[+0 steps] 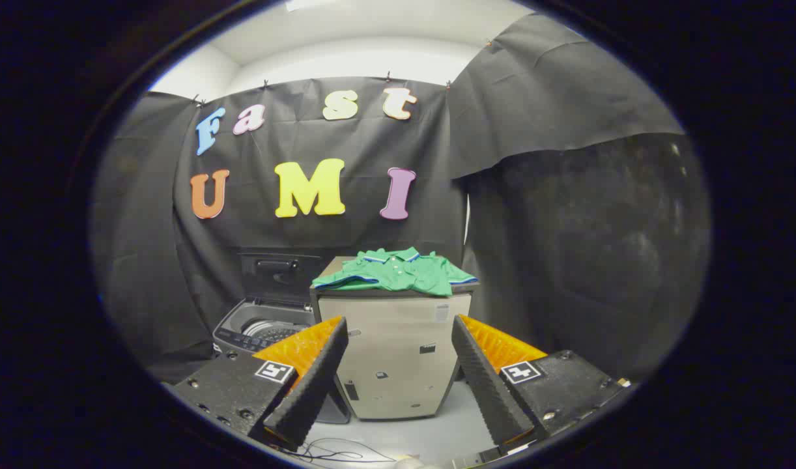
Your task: Put the clothes into the washing machine and then close the washing machine lid.
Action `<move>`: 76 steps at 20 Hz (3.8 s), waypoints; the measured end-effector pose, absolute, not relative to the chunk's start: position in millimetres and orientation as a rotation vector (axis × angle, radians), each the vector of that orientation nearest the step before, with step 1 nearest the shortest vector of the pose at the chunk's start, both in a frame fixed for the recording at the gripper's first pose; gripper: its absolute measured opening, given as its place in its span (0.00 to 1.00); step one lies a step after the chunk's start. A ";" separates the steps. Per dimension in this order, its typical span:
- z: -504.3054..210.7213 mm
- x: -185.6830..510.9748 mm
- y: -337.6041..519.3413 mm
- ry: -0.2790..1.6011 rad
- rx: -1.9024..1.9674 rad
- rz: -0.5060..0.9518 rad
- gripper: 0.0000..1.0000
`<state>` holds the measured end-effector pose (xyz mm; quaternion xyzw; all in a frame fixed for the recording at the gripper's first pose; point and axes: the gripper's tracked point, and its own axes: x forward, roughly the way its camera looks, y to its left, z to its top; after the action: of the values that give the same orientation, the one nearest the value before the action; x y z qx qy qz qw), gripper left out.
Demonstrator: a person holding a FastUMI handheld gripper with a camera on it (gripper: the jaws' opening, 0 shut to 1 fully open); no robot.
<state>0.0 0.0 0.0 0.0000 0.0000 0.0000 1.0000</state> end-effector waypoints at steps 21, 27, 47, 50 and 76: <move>13.0 -0.2 3.4 -0.005 0.001 -0.035 1.00; 55.1 25.8 16.8 -0.002 -0.009 -0.055 1.00; 139.9 331.8 32.4 0.306 0.048 0.010 1.00; 118.9 376.4 30.3 0.397 0.019 0.012 1.00; 24.9 431.5 15.2 0.634 -0.040 0.097 0.18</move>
<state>431.5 15.2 24.9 -0.0197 0.3116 0.0474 0.9488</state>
